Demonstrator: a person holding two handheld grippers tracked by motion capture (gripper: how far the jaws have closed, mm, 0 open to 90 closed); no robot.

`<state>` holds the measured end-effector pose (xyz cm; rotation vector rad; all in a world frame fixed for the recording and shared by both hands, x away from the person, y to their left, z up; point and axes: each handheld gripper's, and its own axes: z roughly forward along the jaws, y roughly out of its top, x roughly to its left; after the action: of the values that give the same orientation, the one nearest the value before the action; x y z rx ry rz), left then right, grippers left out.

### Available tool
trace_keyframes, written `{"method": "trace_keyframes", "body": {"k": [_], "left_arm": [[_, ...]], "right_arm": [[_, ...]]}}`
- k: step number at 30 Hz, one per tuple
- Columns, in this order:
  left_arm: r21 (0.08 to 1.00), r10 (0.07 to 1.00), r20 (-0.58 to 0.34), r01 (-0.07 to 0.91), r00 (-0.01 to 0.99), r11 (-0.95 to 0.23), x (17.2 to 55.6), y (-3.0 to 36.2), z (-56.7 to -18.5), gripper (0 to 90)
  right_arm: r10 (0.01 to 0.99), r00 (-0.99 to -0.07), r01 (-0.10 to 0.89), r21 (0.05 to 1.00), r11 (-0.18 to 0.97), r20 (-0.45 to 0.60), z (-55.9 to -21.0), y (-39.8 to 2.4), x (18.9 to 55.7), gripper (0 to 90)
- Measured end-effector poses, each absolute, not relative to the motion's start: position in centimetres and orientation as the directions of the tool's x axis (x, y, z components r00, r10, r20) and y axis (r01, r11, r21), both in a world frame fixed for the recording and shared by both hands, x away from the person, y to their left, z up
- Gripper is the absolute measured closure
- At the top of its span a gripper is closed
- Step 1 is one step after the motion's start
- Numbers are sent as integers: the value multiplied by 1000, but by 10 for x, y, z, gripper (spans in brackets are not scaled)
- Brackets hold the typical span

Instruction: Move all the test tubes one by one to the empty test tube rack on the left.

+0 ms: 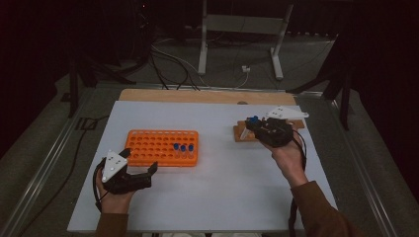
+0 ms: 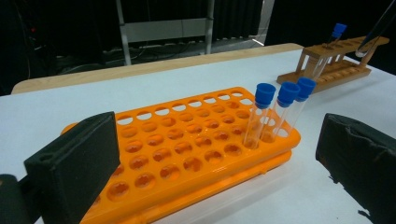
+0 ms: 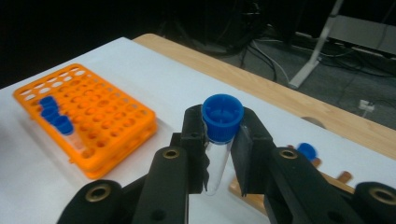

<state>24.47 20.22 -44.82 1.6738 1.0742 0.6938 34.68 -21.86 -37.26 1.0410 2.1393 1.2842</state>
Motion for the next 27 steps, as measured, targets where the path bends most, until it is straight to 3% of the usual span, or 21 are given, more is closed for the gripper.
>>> {"method": "trace_keyframes", "body": {"k": [13,27], "left_arm": [[941,870,-37,310,492,-135,243,187,-442,8],[940,800,-27,288,599,-184,256,141,-430,14]], "right_arm": [[716,-698,358,872,335,11,-373,-190,334,760],[646,-762,356,862,361,44,-370,-162,324,760]]}}
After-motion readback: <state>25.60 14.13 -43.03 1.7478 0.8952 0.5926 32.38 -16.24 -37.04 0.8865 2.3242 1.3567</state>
